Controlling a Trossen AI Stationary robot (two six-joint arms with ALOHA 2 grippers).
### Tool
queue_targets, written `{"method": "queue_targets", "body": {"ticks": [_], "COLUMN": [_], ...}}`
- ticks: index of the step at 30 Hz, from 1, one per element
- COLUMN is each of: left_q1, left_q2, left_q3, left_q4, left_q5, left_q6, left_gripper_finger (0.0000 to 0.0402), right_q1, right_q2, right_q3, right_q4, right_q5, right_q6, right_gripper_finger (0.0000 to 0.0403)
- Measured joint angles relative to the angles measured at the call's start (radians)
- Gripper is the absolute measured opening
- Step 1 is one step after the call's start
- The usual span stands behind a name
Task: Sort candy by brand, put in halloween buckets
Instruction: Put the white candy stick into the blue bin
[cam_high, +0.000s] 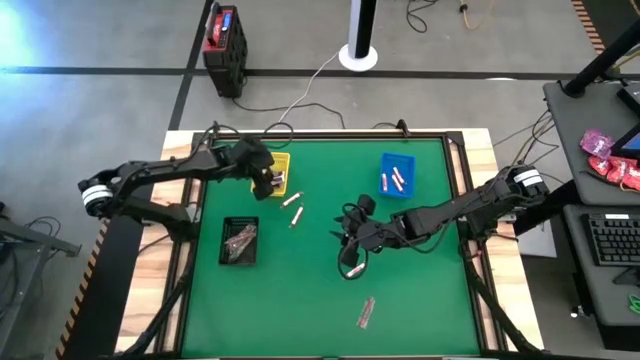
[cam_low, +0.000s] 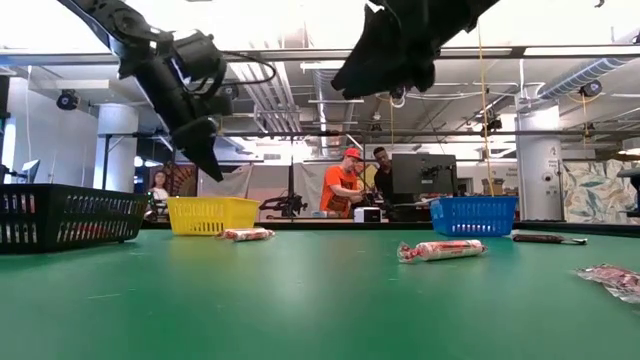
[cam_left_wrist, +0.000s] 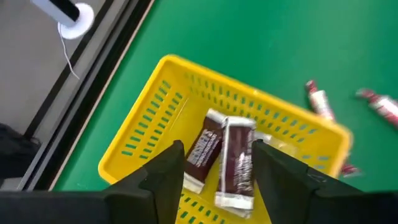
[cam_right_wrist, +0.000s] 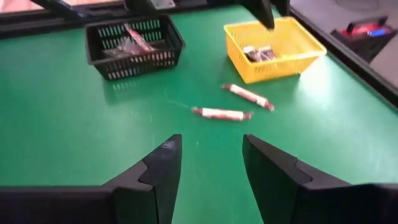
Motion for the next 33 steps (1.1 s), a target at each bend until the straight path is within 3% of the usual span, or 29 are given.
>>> {"method": "queue_targets", "body": {"ticks": [5, 17, 25, 33], "left_q1": [-0.093, -0.497, -0.731, -0.831], "left_q2": [-0.066, -0.208, -0.210, -0.193], "left_q3": [0.000, -0.025, -0.036, -0.036], "left_q4": [-0.002, 0.070, 0.136, 0.201], "left_q5": [0.036, 0.025, -0.156, -0.236], "left_q6": [-0.047, -0.171, -0.242, -0.245], "left_gripper_finger": [0.0170, 0.0166, 0.0166, 0.0166], "right_q1": [-0.001, 0.078, 0.159, 0.172], "right_q2": [0.000, 0.000, 0.000, 0.129], "right_q3": [-0.017, -0.104, -0.123, -0.123], "right_q4": [-0.075, -0.082, -0.108, -0.108], "right_q5": [-0.082, -0.282, -0.287, -0.262], "right_q6": [0.029, -0.123, -0.037, 0.017], "right_gripper_finger": [0.0162, 0.0162, 0.0162, 0.0162]}}
